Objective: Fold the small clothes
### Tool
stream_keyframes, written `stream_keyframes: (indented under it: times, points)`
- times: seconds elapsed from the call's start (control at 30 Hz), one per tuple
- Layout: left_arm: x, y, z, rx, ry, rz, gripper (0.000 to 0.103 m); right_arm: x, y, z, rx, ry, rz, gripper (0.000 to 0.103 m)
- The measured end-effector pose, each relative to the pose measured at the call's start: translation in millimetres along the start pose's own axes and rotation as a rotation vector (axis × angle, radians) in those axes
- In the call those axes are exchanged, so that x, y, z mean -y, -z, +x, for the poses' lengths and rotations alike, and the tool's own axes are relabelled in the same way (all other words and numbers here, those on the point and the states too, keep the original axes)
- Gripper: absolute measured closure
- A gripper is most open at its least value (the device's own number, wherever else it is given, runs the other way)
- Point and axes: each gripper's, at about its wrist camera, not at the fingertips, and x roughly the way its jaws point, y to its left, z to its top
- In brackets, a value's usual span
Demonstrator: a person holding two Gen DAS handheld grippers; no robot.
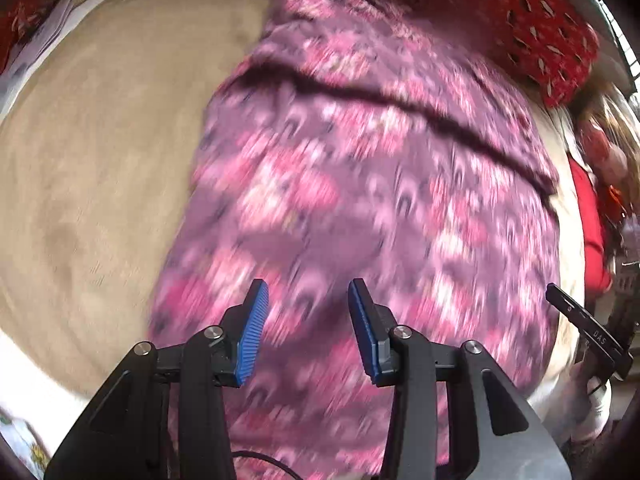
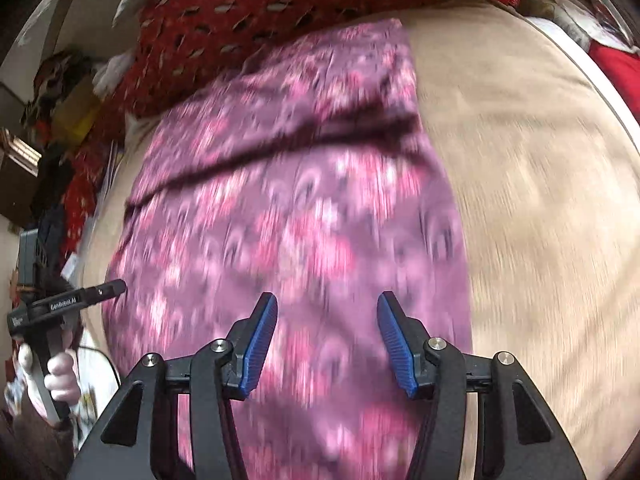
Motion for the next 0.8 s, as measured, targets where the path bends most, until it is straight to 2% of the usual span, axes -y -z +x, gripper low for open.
stream_keyframes:
  times: [0.17,0.33,0.4,0.47,0.57,0.67,0.8]
  points:
    - [-45,37,-11,-0.065,0.038,-0.058,0.064,14,66,-27,-0.018,0.057,-0.028,0.048]
    - [-90,71,-19,-0.089,0.041,-0.133,0.064,36,117,-66,0.077,0.145,0.01,0.048]
    - [-101,84,-17,-0.114,0.053,-0.158,0.064,50,128,-74,0.09,0.144,0.051,0.046]
    - [-109,94,-13,-0.141,0.092,-0.173,0.064,60,134,-74,0.075,0.108,0.097,0.045]
    - [-112,108,-3,-0.183,0.193,-0.184,0.061,69,145,-62,0.018,0.009,0.149,0.044]
    - [-113,116,10,-0.221,0.218,-0.203,0.06,69,153,-45,-0.033,-0.099,0.157,0.044]
    - [-110,122,12,-0.257,0.252,-0.199,0.06,69,162,-29,-0.068,-0.173,0.151,0.045]
